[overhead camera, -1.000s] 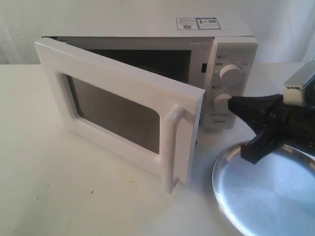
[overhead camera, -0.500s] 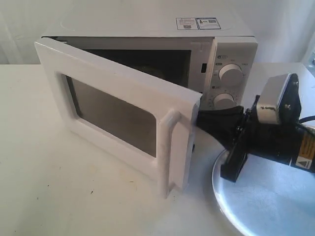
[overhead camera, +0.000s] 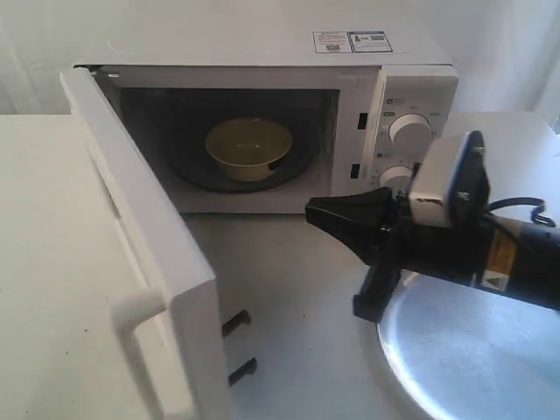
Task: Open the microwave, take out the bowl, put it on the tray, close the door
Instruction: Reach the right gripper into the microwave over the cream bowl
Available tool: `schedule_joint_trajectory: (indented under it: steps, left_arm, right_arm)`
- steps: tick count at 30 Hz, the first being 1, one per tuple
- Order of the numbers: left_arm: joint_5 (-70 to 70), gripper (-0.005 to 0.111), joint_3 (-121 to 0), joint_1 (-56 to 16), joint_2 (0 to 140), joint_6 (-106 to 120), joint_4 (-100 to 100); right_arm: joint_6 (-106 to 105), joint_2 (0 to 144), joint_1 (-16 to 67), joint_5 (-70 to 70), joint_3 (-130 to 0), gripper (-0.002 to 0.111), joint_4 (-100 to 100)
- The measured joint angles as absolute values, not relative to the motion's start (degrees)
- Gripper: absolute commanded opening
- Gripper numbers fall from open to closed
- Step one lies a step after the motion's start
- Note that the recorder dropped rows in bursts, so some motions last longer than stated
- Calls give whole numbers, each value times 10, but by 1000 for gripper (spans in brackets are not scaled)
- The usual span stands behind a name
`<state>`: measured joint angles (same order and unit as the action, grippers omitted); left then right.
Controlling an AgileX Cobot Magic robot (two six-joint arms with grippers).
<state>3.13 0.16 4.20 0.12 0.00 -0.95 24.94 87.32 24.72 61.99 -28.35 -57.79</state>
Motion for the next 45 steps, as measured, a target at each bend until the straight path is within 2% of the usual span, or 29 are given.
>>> schedule_joint_trajectory:
  steps: [8, 15, 18, 19, 22, 23, 29, 41, 45]
  left_arm:
    - [31, 0, 2, 42, 1, 0, -9]
    - [31, 0, 2, 42, 1, 0, -9]
    - [31, 0, 2, 42, 1, 0, -9]
    - [31, 0, 2, 42, 1, 0, -9]
    - [31, 0, 2, 42, 1, 0, -9]
    - [31, 0, 2, 42, 1, 0, -9]
    - [31, 0, 2, 42, 1, 0, -9]
    - [31, 0, 2, 42, 1, 0, -9]
    - [31, 0, 2, 42, 1, 0, -9]
  right_arm:
    - [217, 957, 328, 483, -418, 0, -528]
    - [184, 1017, 388, 275, -566, 2, -506]
    - [184, 1033, 391, 227, -606, 18, -501]
    - [183, 1037, 391, 222, -614, 29, -501]
    - [183, 1053, 395, 209, -638, 54, -529]
    - [183, 1062, 399, 201, -645, 56, -540]
    - [183, 1119, 415, 142, -692, 54, -565]
    - [152, 1183, 416, 114, -781, 54, -567]
    - [152, 1207, 416, 93, -806, 46, -567]
